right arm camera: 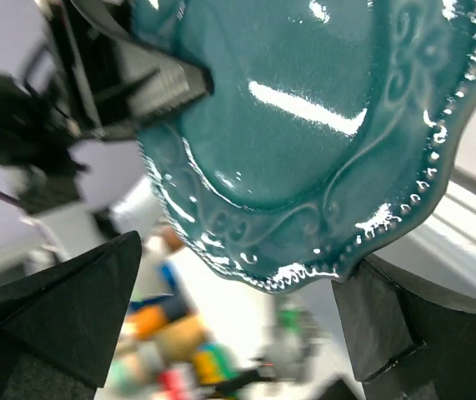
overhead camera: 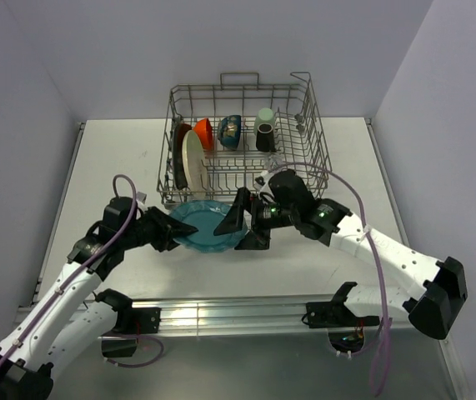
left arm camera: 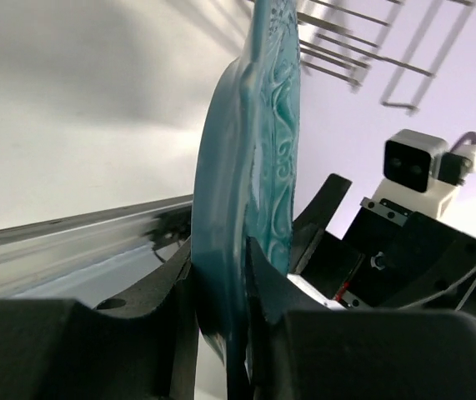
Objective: Load the mixed dishes into the dish rack
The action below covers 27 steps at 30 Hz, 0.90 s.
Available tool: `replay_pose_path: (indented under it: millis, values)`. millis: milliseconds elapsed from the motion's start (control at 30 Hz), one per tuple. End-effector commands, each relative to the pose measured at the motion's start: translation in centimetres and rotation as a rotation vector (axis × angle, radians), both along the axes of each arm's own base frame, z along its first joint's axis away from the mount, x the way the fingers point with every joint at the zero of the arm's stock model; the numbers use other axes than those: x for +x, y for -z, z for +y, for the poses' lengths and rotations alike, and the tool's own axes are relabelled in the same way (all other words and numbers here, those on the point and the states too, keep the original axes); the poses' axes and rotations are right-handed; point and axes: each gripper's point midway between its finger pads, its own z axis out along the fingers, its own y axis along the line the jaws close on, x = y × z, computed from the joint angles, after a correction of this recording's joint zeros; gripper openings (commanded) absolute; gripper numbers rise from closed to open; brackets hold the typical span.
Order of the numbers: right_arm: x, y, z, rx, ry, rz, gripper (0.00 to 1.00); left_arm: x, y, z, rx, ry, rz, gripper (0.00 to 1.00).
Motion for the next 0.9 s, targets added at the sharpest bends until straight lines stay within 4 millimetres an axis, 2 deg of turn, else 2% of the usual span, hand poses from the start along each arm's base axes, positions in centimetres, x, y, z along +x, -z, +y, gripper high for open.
replay_pose_path:
  millis: [0, 67, 100, 167, 233, 267, 333, 400, 433, 467, 500, 533, 600, 633, 667, 733, 767, 833, 867]
  values:
    - [1.4, -4.9, -1.6, -0.077, -0.072, -0.386, 1.00, -1.8, -1.3, -0.7, 0.045, 0.166, -0.047, 0.00]
    - [1.8, -5.2, -2.5, -0.136, -0.084, -0.488, 1.00, -1.6, -2.2, -0.8, 0.070, 0.191, -0.076, 0.00]
    - [1.5, -6.5, -2.5, -0.136, -0.097, -0.545, 1.00, -1.7, -1.7, -0.7, 0.094, 0.200, -0.048, 0.00]
    - [2.0, -7.0, -3.2, -0.226, -0.120, -0.635, 1.00, -1.4, -2.4, -0.7, 0.119, 0.220, -0.075, 0.00]
    - [1.5, -7.1, -3.3, -0.303, -0.173, -0.693, 1.00, -1.3, -2.0, -0.6, 0.152, 0.240, -0.060, 0.00]
    - [1.2, -7.6, -3.8, -0.346, -0.186, -0.703, 1.00, -1.2, -2.2, -0.6, 0.157, 0.246, -0.065, 0.00]
    - [0.4, -7.3, -3.9, -0.416, -0.229, -0.730, 1.00, -1.1, -2.1, -0.6, 0.169, 0.251, -0.060, 0.00]
    - [0.0, -8.8, -3.9, -0.430, -0.222, -0.786, 1.00, -0.9, -2.2, -0.7, 0.173, 0.253, -0.059, 0.00]
    - [-1.4, -9.1, -3.4, -0.429, -0.268, -0.824, 1.00, -0.8, -2.4, -0.7, 0.171, 0.252, -0.062, 0.00]
    - [-1.7, -9.9, -3.1, -0.433, -0.271, -0.859, 1.00, -0.7, -2.5, -0.8, 0.168, 0.256, -0.060, 0.00]
    - [-1.5, -9.8, -3.0, -0.466, -0.266, -0.890, 1.00, -0.7, -2.6, -0.9, 0.166, 0.257, -0.060, 0.00]
    - [-2.4, -9.7, -2.5, -0.472, -0.313, -0.922, 1.00, -0.7, -2.8, -0.9, 0.163, 0.258, -0.062, 0.00]
    - [-2.3, -8.3, -1.6, -0.541, -0.353, -0.931, 1.00, -0.7, -2.9, -1.0, 0.159, 0.266, -0.060, 0.00]
    - [-2.8, -8.3, -1.1, -0.563, -0.382, -0.969, 1.00, -0.7, -3.2, -1.1, 0.156, 0.269, -0.059, 0.00]
    - [-3.0, -7.4, -0.2, -0.595, -0.417, -0.983, 1.00, -0.7, -3.3, -1.2, 0.153, 0.275, -0.057, 0.00]
    - [-3.2, -6.9, 0.3, -0.656, -0.447, -1.046, 1.00, -0.9, -3.5, -1.3, 0.146, 0.286, -0.054, 0.00]
    - [-4.4, -6.4, 1.5, -0.664, -0.498, -1.075, 1.00, -0.9, -3.6, -1.3, 0.144, 0.288, -0.050, 0.00]
    - [-4.9, -6.2, 2.0, -0.710, -0.534, -1.124, 1.00, -1.2, -3.7, -1.4, 0.133, 0.299, -0.041, 0.00]
    - [-5.9, -5.3, 2.8, -0.728, -0.581, -1.143, 1.00, -1.3, -3.7, -1.5, 0.129, 0.302, -0.040, 0.00]
